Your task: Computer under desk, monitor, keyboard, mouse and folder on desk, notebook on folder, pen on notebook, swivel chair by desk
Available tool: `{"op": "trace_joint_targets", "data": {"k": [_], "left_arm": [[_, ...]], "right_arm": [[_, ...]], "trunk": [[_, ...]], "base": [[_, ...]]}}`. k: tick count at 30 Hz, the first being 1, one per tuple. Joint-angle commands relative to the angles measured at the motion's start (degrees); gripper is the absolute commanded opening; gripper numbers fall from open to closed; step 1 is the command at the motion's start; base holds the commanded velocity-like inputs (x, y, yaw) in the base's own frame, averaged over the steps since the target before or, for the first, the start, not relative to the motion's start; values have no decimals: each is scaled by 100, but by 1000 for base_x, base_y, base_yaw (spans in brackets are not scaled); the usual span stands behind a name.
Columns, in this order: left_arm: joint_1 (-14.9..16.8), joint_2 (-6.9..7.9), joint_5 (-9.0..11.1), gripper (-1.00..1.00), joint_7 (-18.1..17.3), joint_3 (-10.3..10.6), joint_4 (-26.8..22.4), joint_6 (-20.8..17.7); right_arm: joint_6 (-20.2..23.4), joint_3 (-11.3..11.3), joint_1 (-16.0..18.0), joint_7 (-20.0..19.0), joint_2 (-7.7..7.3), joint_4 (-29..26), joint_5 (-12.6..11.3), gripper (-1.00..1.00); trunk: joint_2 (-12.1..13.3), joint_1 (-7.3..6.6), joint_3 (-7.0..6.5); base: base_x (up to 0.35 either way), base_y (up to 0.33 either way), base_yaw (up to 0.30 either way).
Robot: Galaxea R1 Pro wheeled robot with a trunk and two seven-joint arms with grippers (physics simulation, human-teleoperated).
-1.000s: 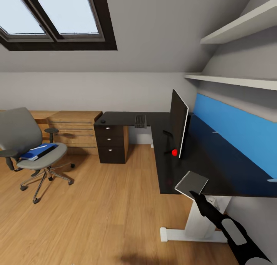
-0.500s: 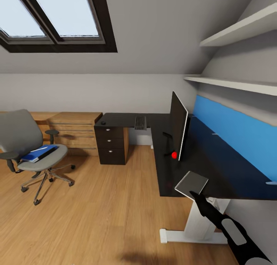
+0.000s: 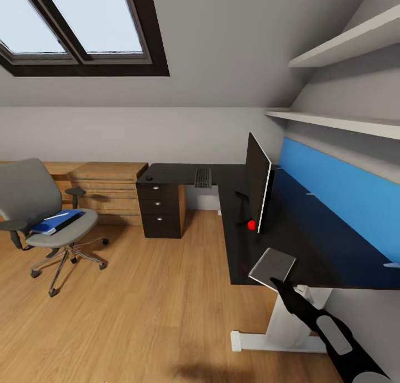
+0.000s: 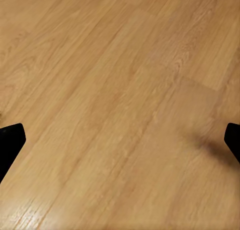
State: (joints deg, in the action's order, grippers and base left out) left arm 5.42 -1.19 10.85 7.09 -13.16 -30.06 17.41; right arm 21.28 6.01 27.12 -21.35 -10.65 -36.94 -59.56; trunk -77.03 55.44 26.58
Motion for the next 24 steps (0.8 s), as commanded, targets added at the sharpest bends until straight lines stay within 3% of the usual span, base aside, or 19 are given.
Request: {"op": "trace_joint_targets", "data": {"k": [1,8,19,24], "left_arm": [[3,-3,41,100,-9,-9,0,17],[3,-3,47,100,-14,-5,8,18],[3,-4,45,100,-14,-3,9,17],[3,-2,46,100,-14,-3,9,17]], "right_arm": [[49,-16,4,-11,1,-3,-26,-100],[30,-142,4,-52,3,-14,17,-100],[55,-164,4,-125,18,-7,-17,-100],[35,-174,4,-134,61,-7,-18,-100]], "trunk": [[-3,0,6],[-3,0,6],[-3,0,7],[-3,0,20]], "base": [[-9,0,0],[-151,98,0],[-258,165,2],[-236,43,136]]}}
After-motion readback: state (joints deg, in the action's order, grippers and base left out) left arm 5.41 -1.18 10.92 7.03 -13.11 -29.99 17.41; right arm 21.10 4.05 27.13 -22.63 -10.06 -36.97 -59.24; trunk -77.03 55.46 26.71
